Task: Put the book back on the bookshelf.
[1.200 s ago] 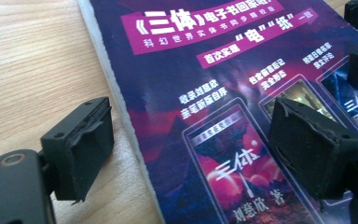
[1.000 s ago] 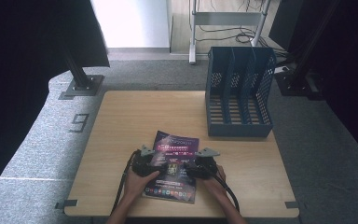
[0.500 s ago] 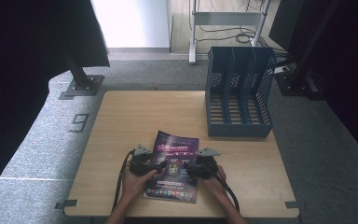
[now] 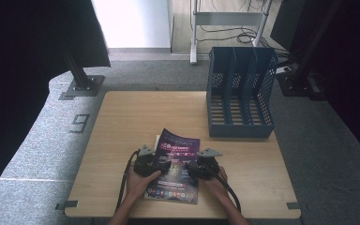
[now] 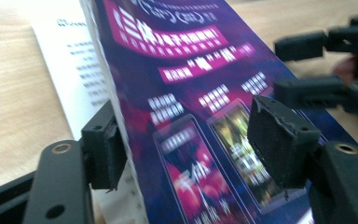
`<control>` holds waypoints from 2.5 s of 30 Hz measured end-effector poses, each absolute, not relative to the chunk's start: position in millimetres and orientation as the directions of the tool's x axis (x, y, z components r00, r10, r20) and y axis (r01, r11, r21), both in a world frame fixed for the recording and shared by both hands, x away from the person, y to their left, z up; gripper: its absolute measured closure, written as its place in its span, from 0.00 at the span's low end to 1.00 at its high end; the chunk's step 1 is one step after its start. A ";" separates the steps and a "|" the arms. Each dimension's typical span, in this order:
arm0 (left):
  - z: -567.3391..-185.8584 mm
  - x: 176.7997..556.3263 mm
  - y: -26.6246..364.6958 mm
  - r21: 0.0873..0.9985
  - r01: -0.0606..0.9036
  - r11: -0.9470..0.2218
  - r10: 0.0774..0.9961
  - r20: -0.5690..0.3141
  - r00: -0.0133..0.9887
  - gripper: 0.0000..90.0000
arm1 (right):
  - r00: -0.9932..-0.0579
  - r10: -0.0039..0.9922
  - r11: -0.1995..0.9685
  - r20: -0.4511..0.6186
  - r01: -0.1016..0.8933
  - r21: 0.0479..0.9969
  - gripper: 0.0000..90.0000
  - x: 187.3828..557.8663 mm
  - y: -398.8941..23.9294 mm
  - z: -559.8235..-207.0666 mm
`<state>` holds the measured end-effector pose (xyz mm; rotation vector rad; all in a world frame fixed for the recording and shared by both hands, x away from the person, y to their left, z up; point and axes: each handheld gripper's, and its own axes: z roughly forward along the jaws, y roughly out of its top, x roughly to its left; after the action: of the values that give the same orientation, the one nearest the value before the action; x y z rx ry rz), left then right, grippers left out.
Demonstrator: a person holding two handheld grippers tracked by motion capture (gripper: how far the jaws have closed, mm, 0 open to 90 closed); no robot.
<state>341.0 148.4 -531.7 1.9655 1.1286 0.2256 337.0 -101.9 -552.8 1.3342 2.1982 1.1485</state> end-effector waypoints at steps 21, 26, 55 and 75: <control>-534.6 350.8 137.1 0.743 0.582 -0.332 0.823 -0.073 0.564 0.63 | -0.504 0.855 0.236 0.125 0.592 0.771 0.33 336.2 -103.2 -552.8; -536.2 346.4 131.7 0.754 0.551 -0.357 0.822 -0.027 0.569 0.70 | -0.504 0.855 0.237 0.124 0.591 0.771 0.33 336.1 -103.1 -552.8; -527.0 338.1 135.0 0.819 0.498 -0.285 0.799 -0.084 0.595 0.96 | -0.500 0.856 0.231 0.131 0.596 0.769 0.32 336.5 -103.5 -552.9; -516.9 327.4 132.2 0.856 0.437 -0.276 0.778 -0.068 0.624 0.97 | -0.474 0.870 0.209 0.137 0.606 0.767 0.26 337.5 -105.3 -552.9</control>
<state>327.4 132.2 -516.9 1.9141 0.9647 0.4599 337.5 -105.3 -552.9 1.3836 2.1651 1.1383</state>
